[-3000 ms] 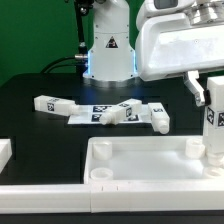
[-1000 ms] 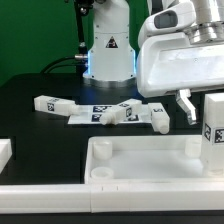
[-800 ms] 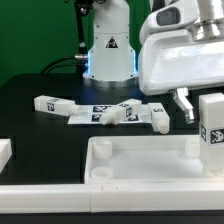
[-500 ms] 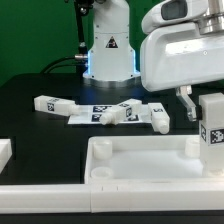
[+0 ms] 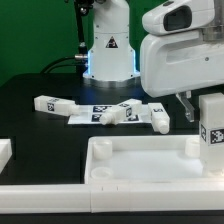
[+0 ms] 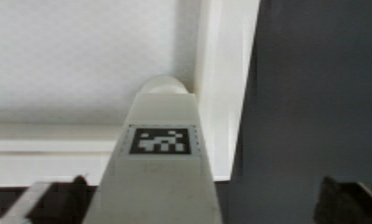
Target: Assemble desk
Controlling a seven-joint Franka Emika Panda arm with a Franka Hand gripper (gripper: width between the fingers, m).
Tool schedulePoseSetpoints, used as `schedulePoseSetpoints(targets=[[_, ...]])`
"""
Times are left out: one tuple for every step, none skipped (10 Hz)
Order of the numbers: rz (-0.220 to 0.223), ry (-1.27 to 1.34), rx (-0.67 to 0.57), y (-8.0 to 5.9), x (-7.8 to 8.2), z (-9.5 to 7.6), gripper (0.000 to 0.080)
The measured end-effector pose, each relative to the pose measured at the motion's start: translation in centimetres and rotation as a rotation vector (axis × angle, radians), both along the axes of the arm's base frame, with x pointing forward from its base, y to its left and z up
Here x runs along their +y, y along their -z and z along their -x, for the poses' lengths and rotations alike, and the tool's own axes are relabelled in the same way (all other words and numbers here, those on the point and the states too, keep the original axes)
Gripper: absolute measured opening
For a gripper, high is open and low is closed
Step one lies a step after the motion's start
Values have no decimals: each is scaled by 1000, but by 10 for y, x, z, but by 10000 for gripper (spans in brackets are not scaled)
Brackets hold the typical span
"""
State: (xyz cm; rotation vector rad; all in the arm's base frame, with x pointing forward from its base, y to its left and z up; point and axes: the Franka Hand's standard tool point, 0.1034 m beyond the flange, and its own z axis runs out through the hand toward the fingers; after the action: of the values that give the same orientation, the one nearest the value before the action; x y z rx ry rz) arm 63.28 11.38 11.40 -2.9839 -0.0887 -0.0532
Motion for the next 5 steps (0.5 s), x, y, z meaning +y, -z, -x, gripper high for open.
schedulePoseSetpoints(targets=[[-1, 11, 2, 0, 0, 0, 465], [-6, 96, 15, 0, 1, 0, 301], [-1, 163, 25, 1, -4, 0, 301], [-1, 196, 30, 1, -4, 0, 298], [-4, 334, 26, 2, -3, 2, 298]])
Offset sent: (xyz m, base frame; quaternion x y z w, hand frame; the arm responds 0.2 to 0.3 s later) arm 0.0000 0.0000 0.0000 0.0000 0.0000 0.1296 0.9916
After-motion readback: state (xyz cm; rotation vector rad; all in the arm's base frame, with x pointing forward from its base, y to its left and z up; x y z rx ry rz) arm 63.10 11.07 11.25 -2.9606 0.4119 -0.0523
